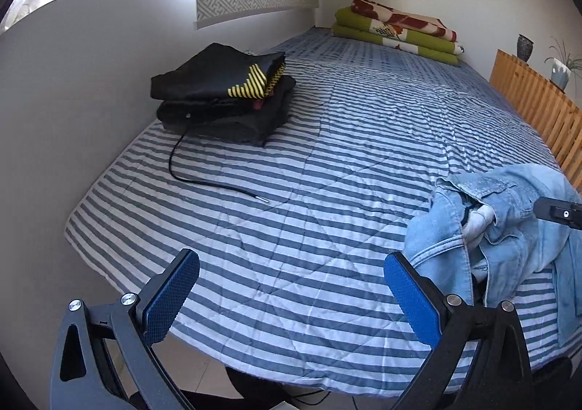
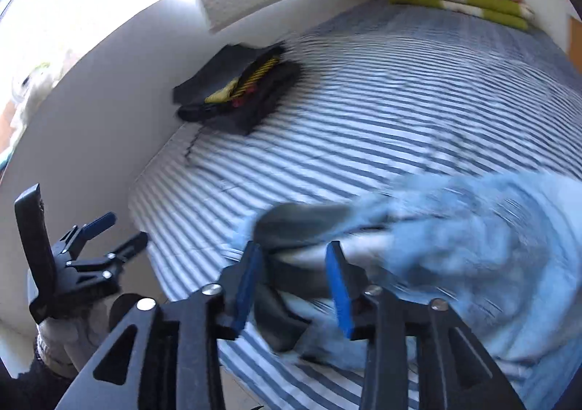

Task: Fold clothes
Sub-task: 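Grasp the shirt hem with the left tool while the right tool holds the shirt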

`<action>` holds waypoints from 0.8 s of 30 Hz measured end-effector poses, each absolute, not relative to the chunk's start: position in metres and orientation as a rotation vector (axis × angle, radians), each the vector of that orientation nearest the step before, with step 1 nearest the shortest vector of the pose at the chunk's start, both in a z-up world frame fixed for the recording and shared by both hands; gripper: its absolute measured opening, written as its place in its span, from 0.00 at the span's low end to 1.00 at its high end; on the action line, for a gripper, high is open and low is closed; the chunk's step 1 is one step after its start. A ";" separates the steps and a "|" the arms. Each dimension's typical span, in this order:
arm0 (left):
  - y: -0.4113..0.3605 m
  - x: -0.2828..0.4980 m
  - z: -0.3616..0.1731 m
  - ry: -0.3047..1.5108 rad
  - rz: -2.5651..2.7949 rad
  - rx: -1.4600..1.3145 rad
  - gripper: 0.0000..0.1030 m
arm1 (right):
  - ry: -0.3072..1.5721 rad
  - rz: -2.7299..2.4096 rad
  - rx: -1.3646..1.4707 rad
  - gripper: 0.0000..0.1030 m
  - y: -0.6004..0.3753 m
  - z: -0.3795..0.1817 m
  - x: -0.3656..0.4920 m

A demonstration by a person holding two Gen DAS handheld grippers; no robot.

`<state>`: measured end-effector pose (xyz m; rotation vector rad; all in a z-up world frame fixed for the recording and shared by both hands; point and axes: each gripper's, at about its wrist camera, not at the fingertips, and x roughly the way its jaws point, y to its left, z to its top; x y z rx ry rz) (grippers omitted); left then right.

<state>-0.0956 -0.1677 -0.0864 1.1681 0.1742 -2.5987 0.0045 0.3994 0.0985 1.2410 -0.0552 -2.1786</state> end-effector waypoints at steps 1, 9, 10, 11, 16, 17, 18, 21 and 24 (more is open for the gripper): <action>-0.159 -0.104 -0.091 0.180 -2.611 1.198 0.99 | -0.064 -2.223 1.262 0.39 0.417 0.097 0.003; -0.093 -0.166 -0.129 0.333 -2.727 1.485 1.00 | -0.262 -2.422 1.475 0.48 0.530 0.063 -0.044; -0.088 -0.172 -0.135 0.327 -2.704 1.506 0.98 | -0.298 -2.405 1.481 0.48 0.531 0.061 -0.046; -0.084 -0.178 -0.138 0.305 -2.697 1.503 0.95 | -0.317 -2.386 1.475 0.48 0.526 0.059 -0.048; -0.077 -0.190 -0.154 0.225 -2.676 1.560 0.52 | -0.183 -2.315 1.426 0.57 0.461 0.059 -0.054; -0.078 -0.191 -0.158 0.248 -2.669 1.585 0.48 | -0.147 -2.294 1.415 0.58 0.446 0.059 -0.056; -0.080 -0.191 -0.160 0.258 -2.663 1.590 0.36 | -0.114 -2.269 1.414 0.61 0.436 0.057 -0.056; -0.084 -0.189 -0.159 0.291 -2.664 1.580 0.25 | 0.047 -2.234 1.452 0.63 0.395 0.043 -0.065; -0.086 -0.185 -0.154 0.285 -2.690 1.566 0.15 | 0.281 -2.281 1.478 0.39 0.379 0.032 -0.073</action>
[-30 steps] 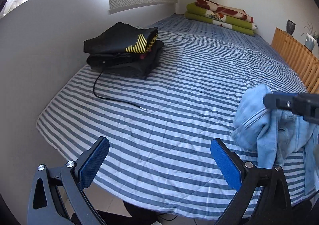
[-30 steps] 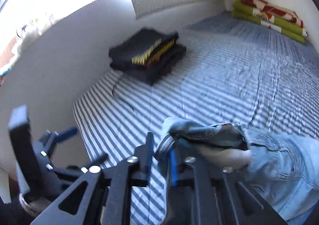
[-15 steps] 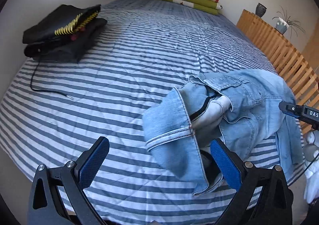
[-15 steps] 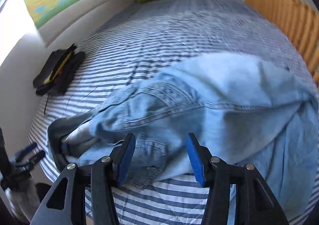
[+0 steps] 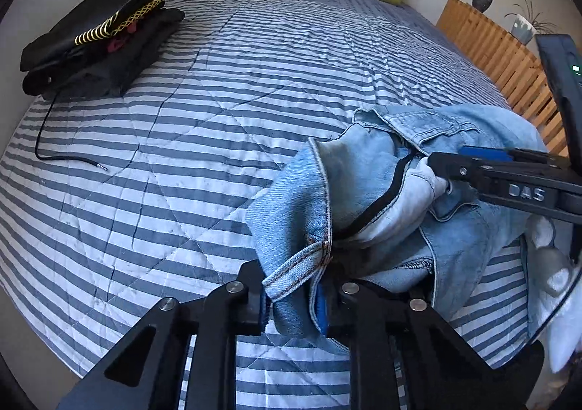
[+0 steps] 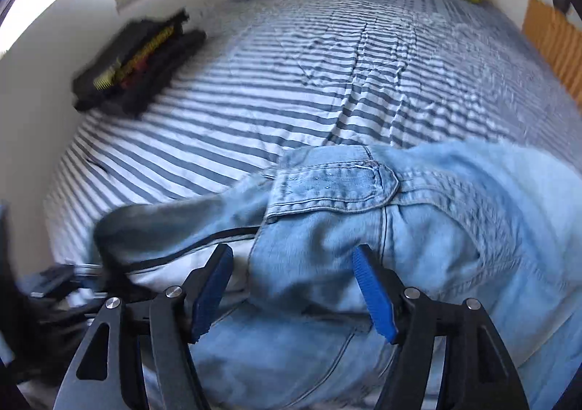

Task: Fold clothes
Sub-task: 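Grasp the shirt hem with the left tool while the right tool holds the shirt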

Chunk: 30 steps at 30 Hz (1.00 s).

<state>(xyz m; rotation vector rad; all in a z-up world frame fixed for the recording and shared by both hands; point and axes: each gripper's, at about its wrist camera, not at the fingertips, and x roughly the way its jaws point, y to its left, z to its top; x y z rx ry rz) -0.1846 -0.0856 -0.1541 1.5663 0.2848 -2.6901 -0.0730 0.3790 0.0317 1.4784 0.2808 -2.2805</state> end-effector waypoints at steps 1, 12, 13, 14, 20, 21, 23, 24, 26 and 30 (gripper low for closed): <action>-0.086 -0.183 -0.151 0.287 -2.702 1.559 0.14 | 0.289 -2.270 1.497 0.09 0.381 0.032 -0.076; -0.117 -0.175 -0.084 0.403 -2.814 1.411 0.07 | 0.048 -2.563 1.060 0.05 0.470 0.219 -0.067; -0.121 -0.174 -0.074 0.401 -2.826 1.382 0.07 | 0.046 -2.592 1.018 0.05 0.474 0.236 -0.065; -0.125 -0.173 -0.065 0.399 -2.833 1.354 0.07 | 0.042 -2.620 0.980 0.05 0.476 0.252 -0.063; -0.171 -0.174 -0.025 0.588 -2.844 1.284 0.05 | -0.039 -2.700 0.765 0.00 0.484 0.324 -0.056; -0.173 -0.173 -0.025 0.591 -2.840 1.291 0.05 | -0.043 -2.690 0.754 0.00 0.480 0.329 -0.055; -0.168 -0.169 -0.035 0.496 -2.824 1.326 0.05 | 0.020 -2.626 0.795 0.00 0.466 0.326 -0.054; -0.164 -0.167 -0.045 0.451 -2.809 1.356 0.05 | 0.058 -2.593 0.823 0.00 0.458 0.317 -0.054; -0.160 -0.162 -0.076 0.394 -2.751 1.448 0.05 | 0.125 -2.564 0.899 0.01 0.446 0.289 -0.056; -0.170 -0.149 -0.126 0.383 -2.643 1.546 0.04 | 0.125 -2.383 1.162 0.49 0.428 0.195 -0.068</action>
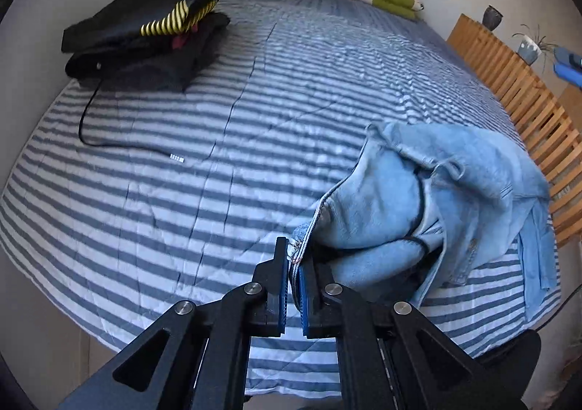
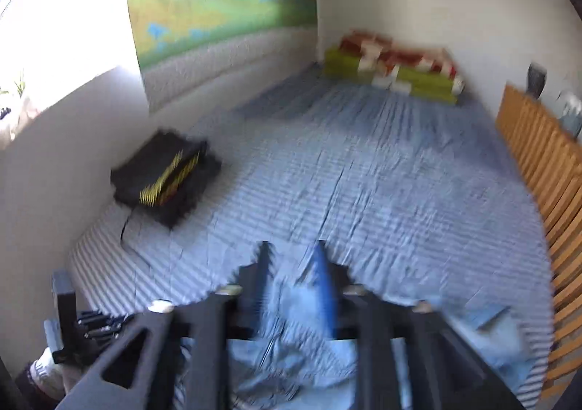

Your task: Fold clothes

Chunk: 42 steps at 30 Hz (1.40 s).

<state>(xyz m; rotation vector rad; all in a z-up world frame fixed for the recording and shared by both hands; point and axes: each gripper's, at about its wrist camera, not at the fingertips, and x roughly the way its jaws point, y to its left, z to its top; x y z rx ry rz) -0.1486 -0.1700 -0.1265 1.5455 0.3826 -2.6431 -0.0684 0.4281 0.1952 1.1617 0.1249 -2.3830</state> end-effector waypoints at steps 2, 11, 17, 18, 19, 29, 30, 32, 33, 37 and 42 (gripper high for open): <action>-0.180 -0.144 -0.139 0.488 -2.618 1.571 0.05 | 0.134 -2.279 1.279 0.49 0.417 0.147 -0.070; -0.188 -0.157 -0.145 0.450 -2.613 1.585 0.05 | 0.364 -2.015 1.370 0.53 0.357 0.051 -0.039; -0.194 -0.203 -0.124 0.423 -2.613 1.580 0.04 | 0.426 -2.123 1.364 0.09 0.369 0.046 -0.066; -0.193 -0.220 -0.113 0.389 -2.624 1.565 0.04 | 0.432 -2.156 1.338 0.08 0.374 0.055 -0.073; -0.192 -0.238 -0.101 0.350 -2.634 1.548 0.04 | 0.460 -2.229 1.285 0.07 0.382 0.073 -0.082; -0.157 -0.448 0.147 0.255 -2.961 1.044 0.03 | 0.180 -2.861 0.734 0.04 0.490 0.336 -0.143; -0.161 -0.452 0.164 0.280 -2.992 0.991 0.03 | 0.124 -2.850 0.705 0.04 0.492 0.352 -0.137; -0.174 -0.458 0.176 0.307 -3.018 0.973 0.03 | 0.074 -2.775 0.675 0.04 0.483 0.367 -0.120; -0.182 -0.458 0.170 0.301 -3.018 0.995 0.03 | 0.080 -2.721 0.672 0.04 0.470 0.364 -0.108; -0.226 -0.450 0.084 0.130 -2.868 1.203 0.03 | 0.015 -2.414 0.835 0.04 0.406 0.294 -0.068; -0.297 -0.423 -0.057 0.247 -2.613 1.557 0.03 | 0.031 -2.000 1.145 0.04 0.287 0.134 0.003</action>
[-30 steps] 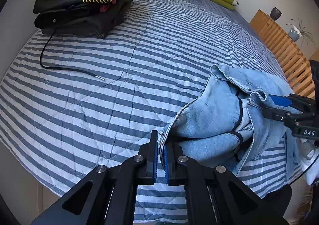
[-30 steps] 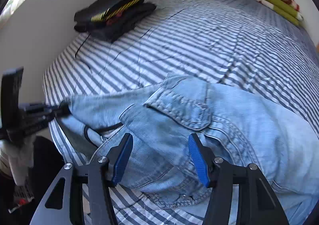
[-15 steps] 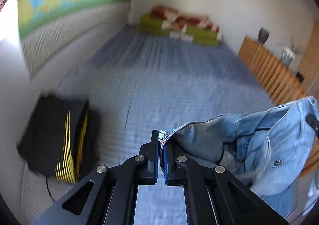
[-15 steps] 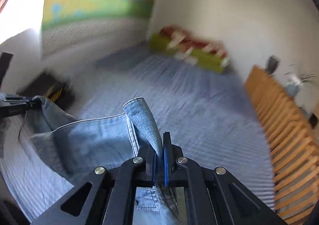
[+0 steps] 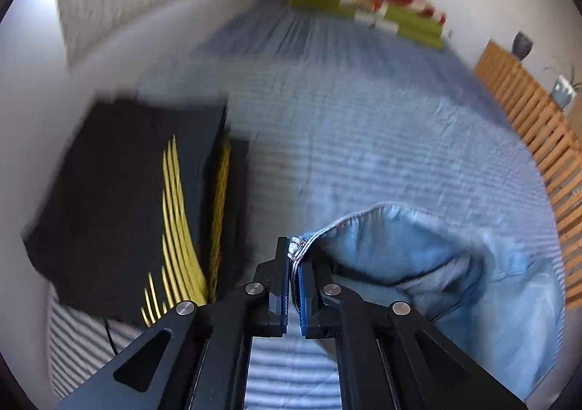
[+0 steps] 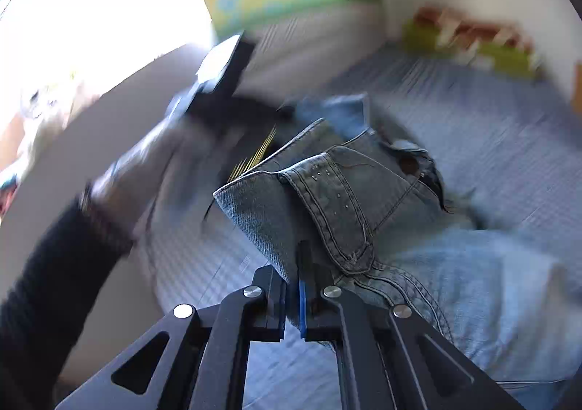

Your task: Fold clothes

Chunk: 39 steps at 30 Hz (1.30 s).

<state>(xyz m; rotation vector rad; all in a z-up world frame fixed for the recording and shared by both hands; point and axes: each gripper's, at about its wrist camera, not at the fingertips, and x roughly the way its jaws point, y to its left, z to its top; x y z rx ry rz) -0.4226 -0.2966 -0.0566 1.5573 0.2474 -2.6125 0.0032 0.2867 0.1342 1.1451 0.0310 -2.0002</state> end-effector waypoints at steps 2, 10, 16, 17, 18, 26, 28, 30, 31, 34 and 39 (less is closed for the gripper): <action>-0.308 -0.406 -0.089 0.208 -2.576 1.617 0.03 | 0.055 -1.880 1.247 0.04 0.246 0.080 0.034; -0.359 -0.351 -0.113 0.326 -2.528 1.665 0.18 | 0.261 -1.778 1.359 0.10 0.193 0.002 0.089; -0.355 -0.292 -0.115 0.434 -2.572 1.645 0.44 | 0.140 -1.853 1.273 0.28 0.269 0.038 0.099; -0.349 -0.283 -0.121 0.485 -2.582 1.659 0.48 | 0.125 -1.900 1.264 0.29 0.291 0.043 0.097; -0.344 -0.272 -0.128 0.534 -2.583 1.679 0.51 | 0.116 -1.950 1.270 0.30 0.311 0.045 0.094; -0.293 -0.272 -0.168 0.744 -2.595 1.697 0.54 | -0.037 -2.219 1.446 0.30 0.438 0.034 0.087; -0.291 -0.275 -0.174 0.866 -2.570 1.677 0.54 | -0.058 -2.267 1.448 0.30 0.461 0.035 0.095; -0.287 -0.274 -0.178 0.917 -2.560 1.673 0.49 | -0.119 -2.324 1.451 0.30 0.489 0.038 0.096; -0.282 -0.274 -0.178 0.896 -2.561 1.675 0.27 | -0.153 -2.359 1.455 0.31 0.502 0.037 0.096; -0.267 -0.274 -0.171 0.777 -2.574 1.667 0.14 | -0.246 -2.477 1.493 0.32 0.548 0.036 0.093; -0.280 -0.252 -0.153 0.744 -2.541 1.573 0.34 | -0.359 -2.703 1.538 0.38 0.640 0.046 0.090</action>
